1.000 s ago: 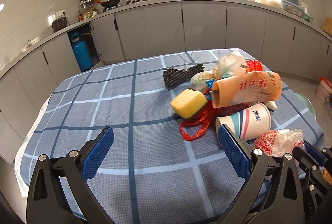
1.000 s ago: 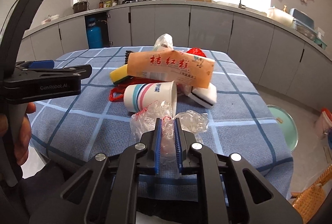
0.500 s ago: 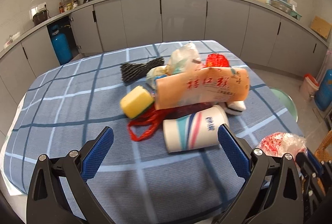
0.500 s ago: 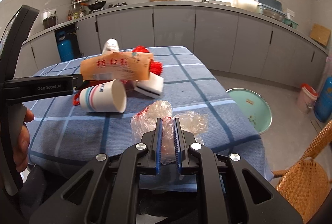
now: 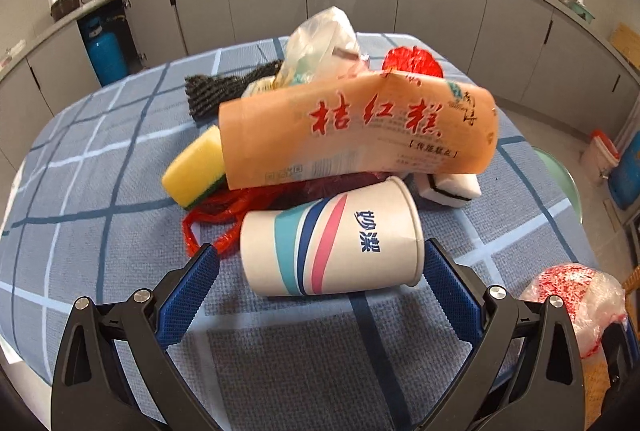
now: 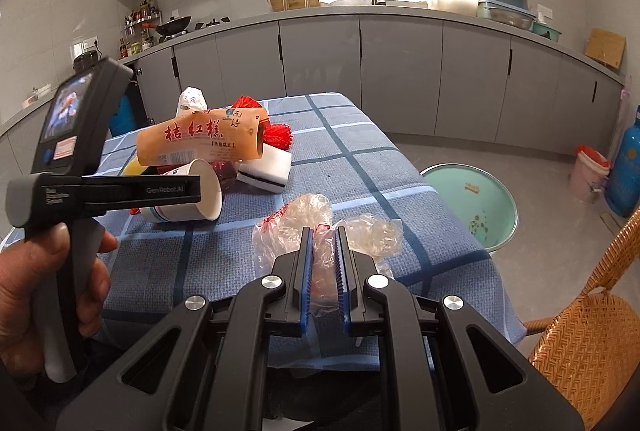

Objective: Collect trash
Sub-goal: 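Grasp the white paper cup with the left gripper while the right gripper holds the bag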

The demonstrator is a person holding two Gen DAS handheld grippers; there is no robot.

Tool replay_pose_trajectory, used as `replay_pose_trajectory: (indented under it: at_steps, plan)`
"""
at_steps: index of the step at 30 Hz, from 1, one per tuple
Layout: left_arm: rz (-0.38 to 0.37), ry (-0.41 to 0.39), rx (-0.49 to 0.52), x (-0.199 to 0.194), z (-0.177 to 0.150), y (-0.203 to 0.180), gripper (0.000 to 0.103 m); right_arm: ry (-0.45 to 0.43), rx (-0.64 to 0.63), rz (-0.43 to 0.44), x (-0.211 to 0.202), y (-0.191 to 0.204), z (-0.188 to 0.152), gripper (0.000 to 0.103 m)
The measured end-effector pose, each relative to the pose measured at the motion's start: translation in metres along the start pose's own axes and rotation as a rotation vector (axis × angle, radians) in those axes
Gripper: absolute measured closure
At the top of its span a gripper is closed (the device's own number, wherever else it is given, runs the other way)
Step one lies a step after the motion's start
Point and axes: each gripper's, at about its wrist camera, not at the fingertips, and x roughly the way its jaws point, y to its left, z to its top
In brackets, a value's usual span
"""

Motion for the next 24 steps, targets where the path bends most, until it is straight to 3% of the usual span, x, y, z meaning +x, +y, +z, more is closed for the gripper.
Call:
replay_pose_trajectory:
  at_steps: [7,10,17,20,24]
  plan:
    - [-0.03,0.002,-0.011,0.004,-0.003,0.003,0.006,-0.003,-0.002,0.001,0.0,-0.001,-0.002,0.091]
    - [-0.05,-0.016,0.008,-0.001,-0.003,0.002,0.015,-0.006,-0.003,0.001,-0.001,-0.001,-0.003,0.091]
    - [-0.061,-0.026,0.062,-0.017,-0.01,-0.006,0.015,-0.017,0.0,-0.007,-0.003,-0.003,-0.003,0.091]
    - [-0.06,-0.067,0.102,-0.037,-0.013,-0.007,0.015,-0.027,0.009,-0.015,-0.006,-0.007,-0.002,0.091]
    - [-0.035,-0.185,0.174,-0.067,-0.01,-0.023,0.015,-0.041,0.028,-0.035,-0.006,-0.015,0.0,0.091]
